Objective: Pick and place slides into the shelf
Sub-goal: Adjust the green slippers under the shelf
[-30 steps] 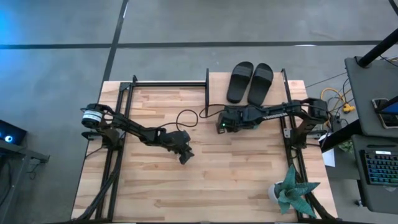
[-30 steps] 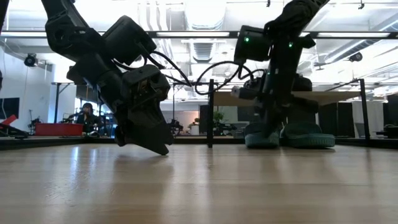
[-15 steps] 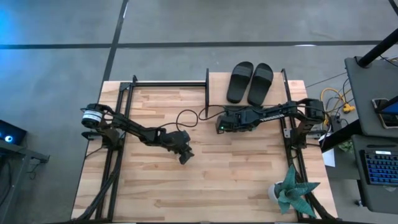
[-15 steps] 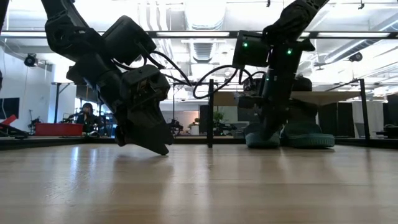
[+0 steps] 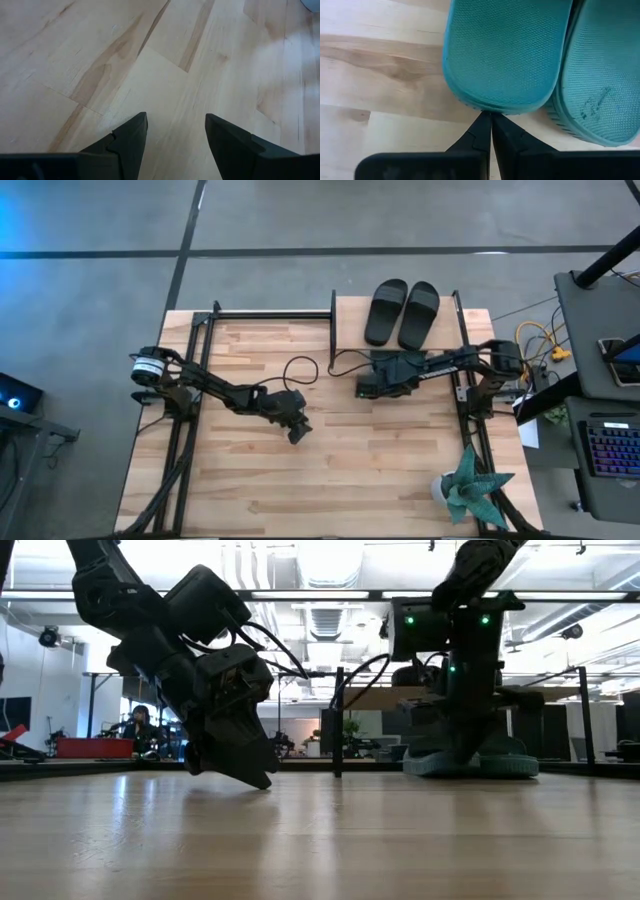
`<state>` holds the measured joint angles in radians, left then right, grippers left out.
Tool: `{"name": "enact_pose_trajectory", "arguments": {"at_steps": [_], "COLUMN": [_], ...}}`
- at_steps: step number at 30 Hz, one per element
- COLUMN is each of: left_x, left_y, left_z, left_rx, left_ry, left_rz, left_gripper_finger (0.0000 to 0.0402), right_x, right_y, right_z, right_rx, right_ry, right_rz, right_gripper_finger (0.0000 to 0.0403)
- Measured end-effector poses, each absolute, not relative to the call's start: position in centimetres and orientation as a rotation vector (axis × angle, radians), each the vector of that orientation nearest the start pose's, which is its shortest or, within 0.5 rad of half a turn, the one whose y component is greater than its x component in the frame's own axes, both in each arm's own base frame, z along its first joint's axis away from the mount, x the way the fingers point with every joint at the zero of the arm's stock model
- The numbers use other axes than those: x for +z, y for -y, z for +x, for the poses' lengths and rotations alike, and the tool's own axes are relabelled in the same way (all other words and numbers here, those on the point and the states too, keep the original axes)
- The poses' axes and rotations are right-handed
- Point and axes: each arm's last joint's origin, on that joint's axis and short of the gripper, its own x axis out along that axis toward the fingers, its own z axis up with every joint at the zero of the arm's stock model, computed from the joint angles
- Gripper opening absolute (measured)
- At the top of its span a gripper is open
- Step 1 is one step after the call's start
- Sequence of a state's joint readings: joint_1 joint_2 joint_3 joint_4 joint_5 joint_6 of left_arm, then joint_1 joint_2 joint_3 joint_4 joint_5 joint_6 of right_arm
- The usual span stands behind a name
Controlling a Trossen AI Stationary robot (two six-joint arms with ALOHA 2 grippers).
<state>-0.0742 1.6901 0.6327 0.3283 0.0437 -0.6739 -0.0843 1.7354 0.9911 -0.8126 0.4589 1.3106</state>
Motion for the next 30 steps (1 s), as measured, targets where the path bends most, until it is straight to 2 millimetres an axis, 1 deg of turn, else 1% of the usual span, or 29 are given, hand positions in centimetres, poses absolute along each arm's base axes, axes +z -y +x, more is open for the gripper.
{"name": "enact_pose_trajectory", "arguments": {"at_steps": [6,10,13,16,20,30], "left_x": [11.7,11.7,11.8,11.8,11.8,11.8], "left_y": [2.3,2.3,2.3,2.3,2.3,2.3], "left_z": [29.5,29.5,29.5,29.5,29.6,29.6], "left_rx": [0.138,0.140,0.149,0.153,0.153,0.154], "left_ry": [-0.738,-0.738,-0.734,-0.732,-0.730,-0.730], "left_rz": [-0.632,-0.631,-0.627,-0.625,-0.625,-0.626], "left_gripper_finger": [0.0191,0.0191,0.0191,0.0191,0.0191,0.0191], "right_x": [16.2,16.6,16.5,16.0,14.9,12.4], "right_y": [2.0,0.7,0.2,0.1,0.0,0.3], "right_z": [28.1,26.7,25.8,25.4,24.6,21.4], "right_rx": [-1.265,-1.322,-1.357,-1.360,-1.373,-1.542], "right_ry": [-0.957,-1.042,-1.117,-1.148,-1.175,-1.181], "right_rz": [0.679,0.675,0.647,0.658,0.687,0.671], "right_gripper_finger": [0.0009,0.0009,0.0009,0.0009,0.0009,0.0009]}}
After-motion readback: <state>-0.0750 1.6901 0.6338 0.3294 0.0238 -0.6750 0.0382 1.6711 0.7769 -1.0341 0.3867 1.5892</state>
